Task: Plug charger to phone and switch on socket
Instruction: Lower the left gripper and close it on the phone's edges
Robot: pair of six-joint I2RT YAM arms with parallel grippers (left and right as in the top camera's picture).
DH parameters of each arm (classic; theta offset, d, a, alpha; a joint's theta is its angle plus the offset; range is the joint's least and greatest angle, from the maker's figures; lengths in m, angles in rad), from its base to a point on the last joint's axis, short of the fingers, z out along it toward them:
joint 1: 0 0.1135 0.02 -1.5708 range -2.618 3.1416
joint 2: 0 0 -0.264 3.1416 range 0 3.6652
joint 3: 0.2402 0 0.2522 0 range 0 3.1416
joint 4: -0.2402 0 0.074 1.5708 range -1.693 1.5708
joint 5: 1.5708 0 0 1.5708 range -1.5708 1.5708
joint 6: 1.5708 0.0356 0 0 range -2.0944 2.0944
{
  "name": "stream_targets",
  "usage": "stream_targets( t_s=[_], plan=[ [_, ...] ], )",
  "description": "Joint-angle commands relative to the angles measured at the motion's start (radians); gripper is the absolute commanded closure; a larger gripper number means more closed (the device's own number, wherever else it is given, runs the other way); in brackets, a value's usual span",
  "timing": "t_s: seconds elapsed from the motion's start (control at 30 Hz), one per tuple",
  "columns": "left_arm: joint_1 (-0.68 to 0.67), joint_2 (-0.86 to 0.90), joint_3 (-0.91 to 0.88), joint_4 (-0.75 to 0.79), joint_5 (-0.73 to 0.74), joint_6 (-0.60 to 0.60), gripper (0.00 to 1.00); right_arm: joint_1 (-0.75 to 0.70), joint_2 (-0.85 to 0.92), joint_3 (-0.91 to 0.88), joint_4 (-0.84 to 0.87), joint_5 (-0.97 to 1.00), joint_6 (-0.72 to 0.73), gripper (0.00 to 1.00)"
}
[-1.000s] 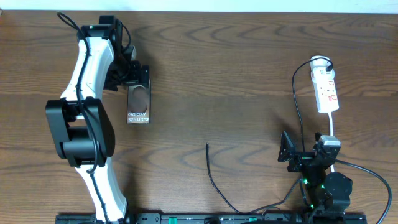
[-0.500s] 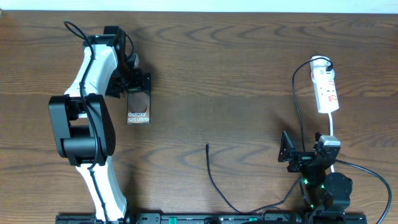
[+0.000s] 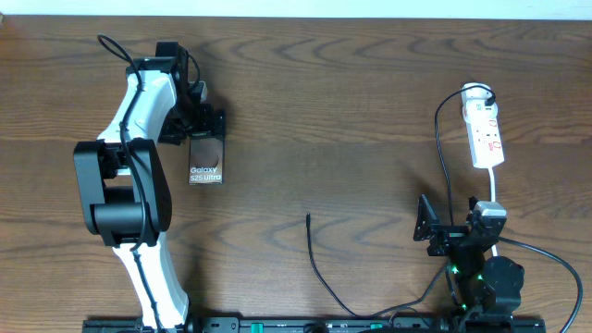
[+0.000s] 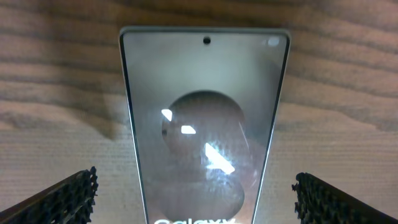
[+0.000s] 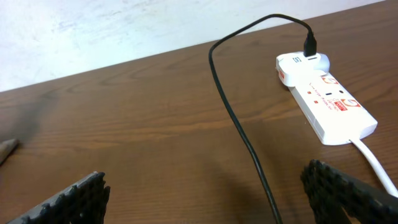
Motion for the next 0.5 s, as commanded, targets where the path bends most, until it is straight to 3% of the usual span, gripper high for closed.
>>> stream_targets(
  t_s=[0.0,0.47],
  plan=[
    [0.005,0.015,-0.015,0.008,-0.014,-0.008,0.01,0.006,-0.006,-0.003,0.0,0.001,0.011,0.01],
    [-0.044,0.015,-0.016,0.009,-0.129,-0.045,0.01,0.006,-0.006,-0.003,0.0,0.001,0.011,0.01]
  ],
)
